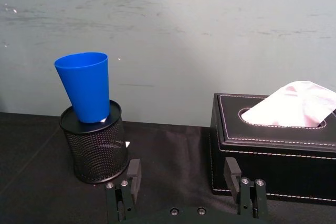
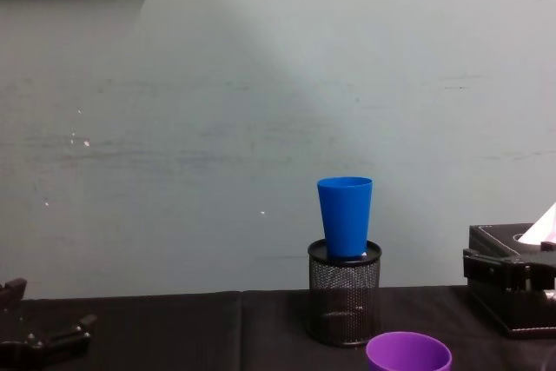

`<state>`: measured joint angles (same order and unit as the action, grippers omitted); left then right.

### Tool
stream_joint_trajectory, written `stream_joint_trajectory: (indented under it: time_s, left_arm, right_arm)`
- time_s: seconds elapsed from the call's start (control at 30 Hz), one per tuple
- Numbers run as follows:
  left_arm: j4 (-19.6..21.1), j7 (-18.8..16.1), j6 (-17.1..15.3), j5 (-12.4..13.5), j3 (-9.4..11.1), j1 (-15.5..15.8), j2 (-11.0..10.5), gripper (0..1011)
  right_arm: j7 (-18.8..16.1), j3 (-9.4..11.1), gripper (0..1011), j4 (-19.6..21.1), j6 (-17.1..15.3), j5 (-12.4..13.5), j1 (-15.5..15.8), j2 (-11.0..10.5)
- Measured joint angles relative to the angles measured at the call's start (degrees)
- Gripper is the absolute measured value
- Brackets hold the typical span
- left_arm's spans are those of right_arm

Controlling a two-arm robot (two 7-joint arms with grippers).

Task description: Pick up one cup with a gripper and tap it against the other cup.

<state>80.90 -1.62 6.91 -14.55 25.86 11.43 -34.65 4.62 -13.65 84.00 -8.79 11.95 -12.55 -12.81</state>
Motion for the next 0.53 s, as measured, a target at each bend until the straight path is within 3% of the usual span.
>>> stream_joint_trajectory:
  time_s: [0.53]
  left_arm:
    - [0.0, 0.0, 0.0, 0.0, 0.0, 0.0, 0.0, 1000]
  right_arm:
    - [0.0, 0.0, 1003, 0.0, 0.0, 0.0, 0.0, 0.0]
